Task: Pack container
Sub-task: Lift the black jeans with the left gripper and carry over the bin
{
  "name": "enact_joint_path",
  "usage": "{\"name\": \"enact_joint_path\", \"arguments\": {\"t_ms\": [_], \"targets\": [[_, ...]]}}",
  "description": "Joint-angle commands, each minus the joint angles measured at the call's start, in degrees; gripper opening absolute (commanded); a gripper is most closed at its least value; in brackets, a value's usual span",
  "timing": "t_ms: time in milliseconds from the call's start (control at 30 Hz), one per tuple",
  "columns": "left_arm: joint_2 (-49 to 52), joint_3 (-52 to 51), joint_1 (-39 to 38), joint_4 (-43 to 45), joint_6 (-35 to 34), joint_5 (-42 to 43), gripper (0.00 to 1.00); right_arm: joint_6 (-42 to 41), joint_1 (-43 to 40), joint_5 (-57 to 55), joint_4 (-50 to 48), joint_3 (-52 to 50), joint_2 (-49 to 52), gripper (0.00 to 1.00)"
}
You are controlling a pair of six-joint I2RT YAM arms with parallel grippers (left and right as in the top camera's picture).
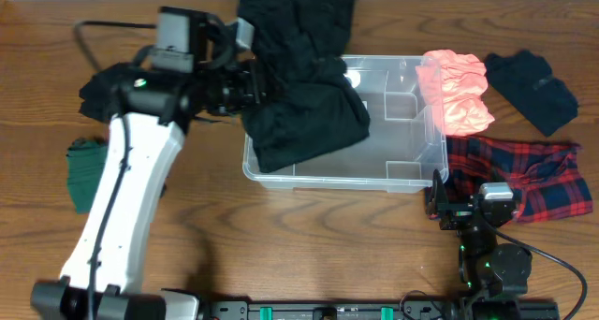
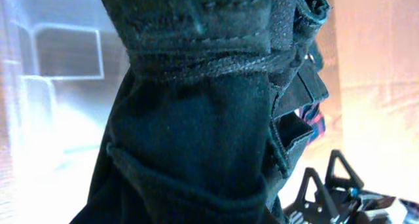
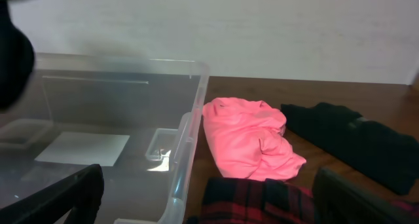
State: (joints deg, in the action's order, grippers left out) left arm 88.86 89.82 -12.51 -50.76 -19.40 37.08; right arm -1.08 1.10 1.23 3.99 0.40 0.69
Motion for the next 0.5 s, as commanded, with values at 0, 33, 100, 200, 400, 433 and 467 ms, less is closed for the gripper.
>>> {"name": "enact_joint_path", "arguments": {"t_ms": [0, 33, 100, 200, 400, 433, 467], "targets": [[0.37, 2.27, -1.49, 0.48, 2.23, 2.8, 0.06, -0.59, 0.37, -0.39, 0.2, -0.09, -0.31, 0.99], [0.83, 2.27, -1.92, 0.28, 2.23, 2.8, 0.06, -0.59, 0.37, -0.37, 0.17, -0.09, -0.31, 0.99], [1.79, 2.12, -2.95, 0.28, 2.45, 2.78, 0.06, -0.59, 0.37, -0.37, 0.2, -0.09, -0.31, 0.99], [2.95, 1.51, -4.52, 0.31, 2.43, 2.78, 0.06, -0.59, 0.37, -0.37, 0.17, -0.09, -0.31, 0.99], [4.83, 0.22, -6.23, 0.15, 2.95, 0.11, 0.06, -0.59, 0.37, -0.37, 0.17, -0.09, -0.31, 0.99], [5.14, 0.15, -6.27, -0.13, 2.86, -0.52, 0.06, -0.59, 0.37, -0.37, 0.2, -0.09, -0.31, 0.99], [5.35, 0.13, -6.27, -0.28, 2.86, -0.66, 0.06, -0.59, 0.37, -0.39, 0.2, -0.09, -0.31, 0.99]]}}
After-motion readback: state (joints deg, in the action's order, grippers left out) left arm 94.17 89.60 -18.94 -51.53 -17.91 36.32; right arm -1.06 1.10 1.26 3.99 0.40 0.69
